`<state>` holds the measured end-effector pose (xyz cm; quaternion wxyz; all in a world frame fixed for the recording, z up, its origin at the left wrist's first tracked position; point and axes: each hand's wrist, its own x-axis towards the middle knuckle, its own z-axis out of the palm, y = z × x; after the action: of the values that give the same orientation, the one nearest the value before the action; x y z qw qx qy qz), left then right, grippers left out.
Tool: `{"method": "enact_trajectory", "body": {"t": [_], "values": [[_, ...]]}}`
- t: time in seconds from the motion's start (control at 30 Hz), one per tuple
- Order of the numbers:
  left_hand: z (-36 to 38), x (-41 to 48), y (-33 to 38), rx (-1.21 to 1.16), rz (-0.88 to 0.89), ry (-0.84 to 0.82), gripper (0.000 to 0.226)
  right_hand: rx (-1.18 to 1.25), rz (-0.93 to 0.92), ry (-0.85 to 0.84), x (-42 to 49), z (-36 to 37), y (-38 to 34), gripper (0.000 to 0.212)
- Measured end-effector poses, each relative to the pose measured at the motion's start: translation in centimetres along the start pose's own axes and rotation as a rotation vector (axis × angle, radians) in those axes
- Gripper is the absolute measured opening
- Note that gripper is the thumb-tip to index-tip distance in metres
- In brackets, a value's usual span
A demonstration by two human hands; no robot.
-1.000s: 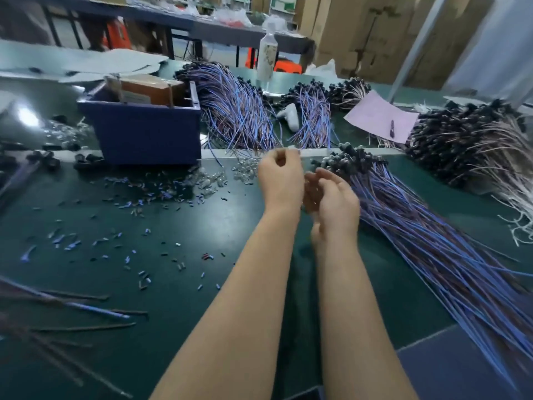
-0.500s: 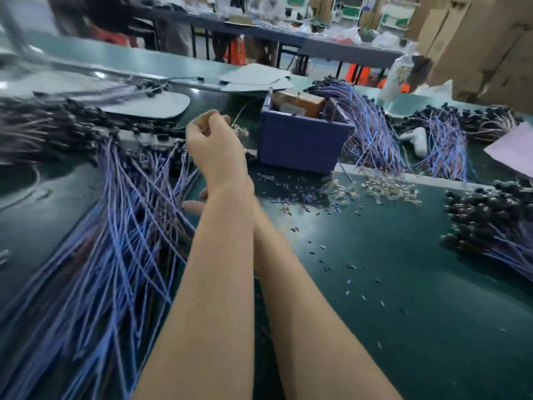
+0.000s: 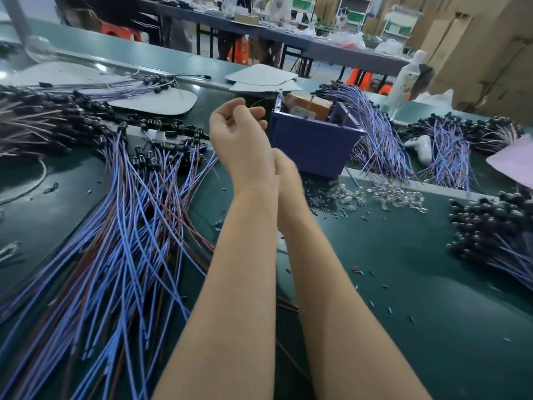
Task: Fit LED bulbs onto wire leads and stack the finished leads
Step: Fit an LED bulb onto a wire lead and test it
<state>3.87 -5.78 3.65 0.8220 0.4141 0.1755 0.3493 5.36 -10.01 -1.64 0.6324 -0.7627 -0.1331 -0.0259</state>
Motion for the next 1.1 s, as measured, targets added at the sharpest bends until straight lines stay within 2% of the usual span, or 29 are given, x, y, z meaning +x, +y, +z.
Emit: {"method": "enact_trajectory", "body": {"t": [0.1,0.13,0.17,0.2,0.27,0.3,0.37,0.43,0.53,0.63,0.73,0.8,0.97,1.03,1.1], "values": [[0.7,-1.2,-1.1,0.174,0.216,0.065,0.013,0.237,-0.044,0.069,-0.4,-4.0,-0.6,0.015],[1.0,-1.2,-1.8,0.252,0.212,0.083,0.014,0.334,-0.05,0.077,-0.5,-5.4,-0.8,0.015],[1.4,-1.1,-2.6,0.33,0.127,0.075,0.02,0.403,-0.062,0.09,-0.5,-6.7,-1.0,0.016],[1.8,-1.0,-3.3,0.374,-0.029,0.029,0.032,0.447,-0.075,0.111,-0.6,-8.1,-1.2,0.017],[2.7,-1.3,-4.5,0.318,-0.374,-0.162,0.045,0.476,-0.092,0.152,-0.9,-10.6,-1.3,0.019],[3.1,-1.7,-4.8,0.266,-0.483,-0.276,0.046,0.444,-0.085,0.162,-1.0,-11.5,-1.2,0.019],[4.2,-2.7,-5.3,0.155,-0.559,-0.443,0.04,0.274,-0.044,0.16,-1.5,-13.0,-0.5,0.019],[5.3,-3.8,-5.5,0.068,-0.517,-0.494,0.034,0.04,-0.004,0.124,-2.1,-14.0,0.3,0.017],[6.6,-5.1,-6.1,0.243,-0.278,-0.557,0.022,-0.099,-0.018,0.031,-2.6,-15.2,1.2,0.012],[6.6,-5.8,-7.0,0.429,-0.039,-0.672,0.018,-0.018,-0.04,-0.045,-2.7,-15.7,1.8,0.021],[6.4,-6.4,-7.3,0.548,0.094,-0.806,0.017,0.134,-0.057,-0.069,-2.5,-15.7,2.6,0.028],[6.2,-6.5,-7.6,0.611,0.124,-0.856,0.019,0.199,-0.085,0.051,-2.3,-15.5,3.1,0.026],[4.1,-6.0,-9.7,0.881,0.093,-0.912,0.027,0.552,-0.037,0.535,-1.8,-16.0,4.1,0.021],[3.2,-5.7,-10.4,0.892,-0.006,-0.95,0.027,0.675,-0.033,0.668,-1.8,-16.5,4.1,0.02],[2.7,-5.5,-10.5,0.896,0.005,-0.941,0.022,0.749,-0.053,0.753,-1.8,-16.8,4.1,0.02]]}}
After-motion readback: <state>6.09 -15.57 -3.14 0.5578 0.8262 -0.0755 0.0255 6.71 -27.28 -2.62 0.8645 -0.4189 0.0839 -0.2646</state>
